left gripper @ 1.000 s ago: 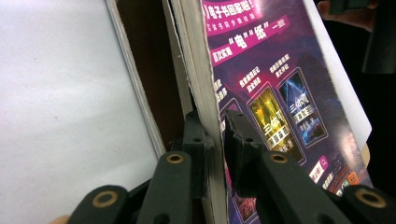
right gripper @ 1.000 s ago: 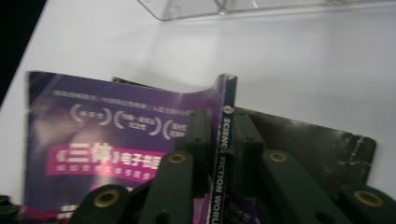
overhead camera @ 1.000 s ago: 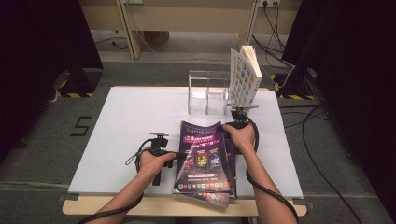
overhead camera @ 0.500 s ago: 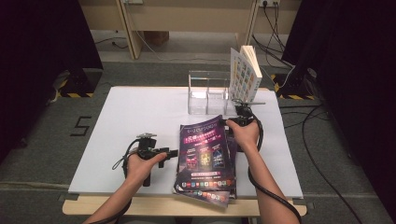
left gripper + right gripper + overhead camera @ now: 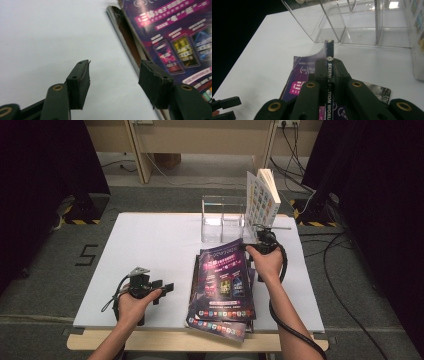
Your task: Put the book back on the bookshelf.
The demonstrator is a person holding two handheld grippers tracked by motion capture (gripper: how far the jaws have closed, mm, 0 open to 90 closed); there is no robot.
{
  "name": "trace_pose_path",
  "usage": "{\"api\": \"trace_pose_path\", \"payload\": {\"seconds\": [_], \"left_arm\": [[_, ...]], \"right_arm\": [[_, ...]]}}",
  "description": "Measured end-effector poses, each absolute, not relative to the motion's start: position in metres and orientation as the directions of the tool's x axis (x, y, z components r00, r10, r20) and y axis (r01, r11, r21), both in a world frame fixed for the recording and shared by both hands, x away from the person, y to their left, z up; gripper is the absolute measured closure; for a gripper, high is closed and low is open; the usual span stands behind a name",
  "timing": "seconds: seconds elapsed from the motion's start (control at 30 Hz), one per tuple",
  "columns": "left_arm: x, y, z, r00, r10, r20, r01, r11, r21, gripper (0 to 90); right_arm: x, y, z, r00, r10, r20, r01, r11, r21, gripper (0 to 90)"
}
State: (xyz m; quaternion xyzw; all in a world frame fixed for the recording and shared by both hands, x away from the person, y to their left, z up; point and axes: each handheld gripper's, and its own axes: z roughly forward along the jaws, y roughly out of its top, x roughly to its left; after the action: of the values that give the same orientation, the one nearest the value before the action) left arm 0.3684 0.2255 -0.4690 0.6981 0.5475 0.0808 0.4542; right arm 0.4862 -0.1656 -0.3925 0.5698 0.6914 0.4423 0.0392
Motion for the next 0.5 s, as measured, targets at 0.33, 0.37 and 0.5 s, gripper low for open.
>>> {"api": "trace_pose_path", "payload": {"seconds": [0.33, 0.37, 0.5], "left_arm": [[0.356, 0.247, -0.477, 0.328, 0.852, -0.407, 0.68, 0.086, 0.728, 39.5], [0.355, 0.249, -0.478, 0.323, 0.852, -0.411, 0.677, 0.095, 0.73, 39.5], [0.353, 0.253, -0.482, 0.315, 0.861, -0.399, 0.675, 0.092, 0.732, 39.7]], "right_arm": [[0.477, -0.173, -0.378, -0.35, 0.831, 0.432, 0.711, -0.064, 0.7, 84.5], [0.477, -0.173, -0.377, -0.348, 0.833, 0.429, 0.707, -0.067, 0.704, 84.5], [0.474, -0.175, -0.37, -0.348, 0.837, 0.423, 0.692, -0.075, 0.718, 84.5]]}}
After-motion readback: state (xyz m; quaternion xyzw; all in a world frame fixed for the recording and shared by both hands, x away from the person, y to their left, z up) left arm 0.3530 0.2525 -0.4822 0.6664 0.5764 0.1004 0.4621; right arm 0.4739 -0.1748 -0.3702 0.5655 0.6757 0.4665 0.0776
